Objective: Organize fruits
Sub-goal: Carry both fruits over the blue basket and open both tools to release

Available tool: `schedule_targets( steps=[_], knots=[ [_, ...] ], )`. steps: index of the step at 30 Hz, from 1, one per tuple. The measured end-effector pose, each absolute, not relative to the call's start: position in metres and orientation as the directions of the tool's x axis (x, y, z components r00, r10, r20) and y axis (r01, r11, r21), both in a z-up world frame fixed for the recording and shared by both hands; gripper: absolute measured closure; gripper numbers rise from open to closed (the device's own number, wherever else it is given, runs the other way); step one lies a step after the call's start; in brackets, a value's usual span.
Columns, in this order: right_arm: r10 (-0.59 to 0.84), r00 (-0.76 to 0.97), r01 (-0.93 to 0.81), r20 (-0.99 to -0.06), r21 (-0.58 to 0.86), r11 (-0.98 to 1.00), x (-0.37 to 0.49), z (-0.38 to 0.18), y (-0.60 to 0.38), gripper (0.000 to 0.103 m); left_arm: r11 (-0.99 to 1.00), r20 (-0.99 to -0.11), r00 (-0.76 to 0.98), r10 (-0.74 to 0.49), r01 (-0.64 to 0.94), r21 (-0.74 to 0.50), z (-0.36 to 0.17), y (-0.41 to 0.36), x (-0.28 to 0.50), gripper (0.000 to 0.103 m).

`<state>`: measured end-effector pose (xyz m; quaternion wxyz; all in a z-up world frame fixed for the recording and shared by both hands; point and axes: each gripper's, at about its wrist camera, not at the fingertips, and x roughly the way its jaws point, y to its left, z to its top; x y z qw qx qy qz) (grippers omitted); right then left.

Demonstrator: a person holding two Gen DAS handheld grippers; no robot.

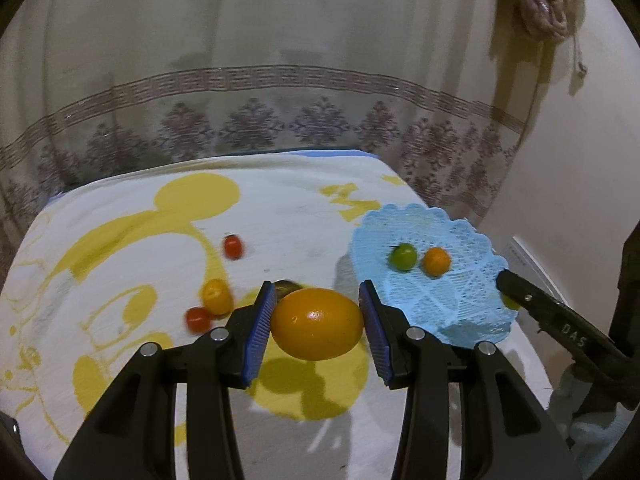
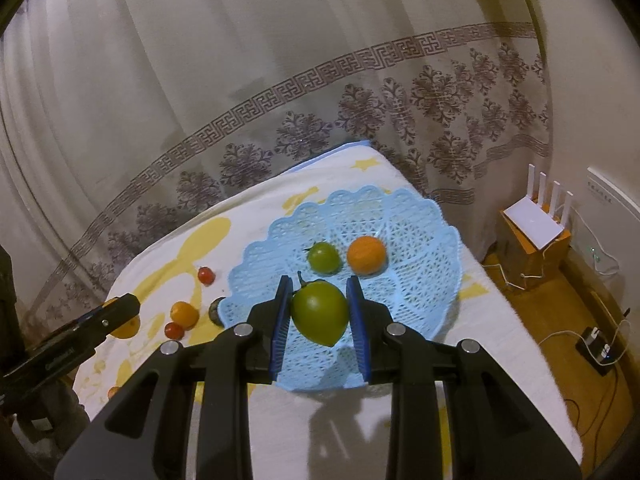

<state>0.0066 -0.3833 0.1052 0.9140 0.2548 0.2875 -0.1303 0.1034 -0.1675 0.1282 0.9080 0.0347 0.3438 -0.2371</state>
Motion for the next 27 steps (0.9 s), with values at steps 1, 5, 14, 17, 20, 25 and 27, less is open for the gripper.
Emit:
schedule_targets(
  steps=[1,5,14,17,20,25,27],
  knots=[
    [-0.092,0.800,0.386,-0.592,0.392,0.835,0.006,0.105,-0.385,0.075,0.880,-0.639,0.648,-0.414,0.464,-0.098,0.128,-0.173,0.104,0.059],
    [-0.095,0.799,0.393,-0.594,0.396,0.830,0.006,0.101,-0.393,0.075,0.855,-0.630,0.634,-0.448,0.510,-0.094,0.128,-0.196,0.105,0.059],
    [-0.111,0.795,0.408,-0.596,0.391,0.825,0.006,0.094,-0.402,0.075,0.810,-0.633,0.602,-0.486,0.582,-0.068,0.122,-0.232,0.106,0.059],
    [-0.113,0.795,0.410,-0.596,0.391,0.824,0.007,0.093,-0.402,0.075,0.800,-0.642,0.588,-0.493,0.597,-0.068,0.118,-0.238,0.106,0.059],
    [-0.118,0.796,0.415,-0.594,0.391,0.821,0.008,0.092,-0.403,0.075,0.788,-0.651,0.565,-0.508,0.609,-0.086,0.115,-0.241,0.106,0.059],
    [-0.125,0.792,0.430,-0.597,0.400,0.809,0.007,0.090,-0.406,0.068,0.786,-0.653,0.559,-0.511,0.612,-0.091,0.110,-0.243,0.107,0.039],
    [-0.134,0.799,0.436,-0.586,0.412,0.800,0.004,0.090,-0.407,0.055,0.804,-0.623,0.604,-0.497,0.590,-0.069,0.112,-0.239,0.106,0.027]
  ],
)
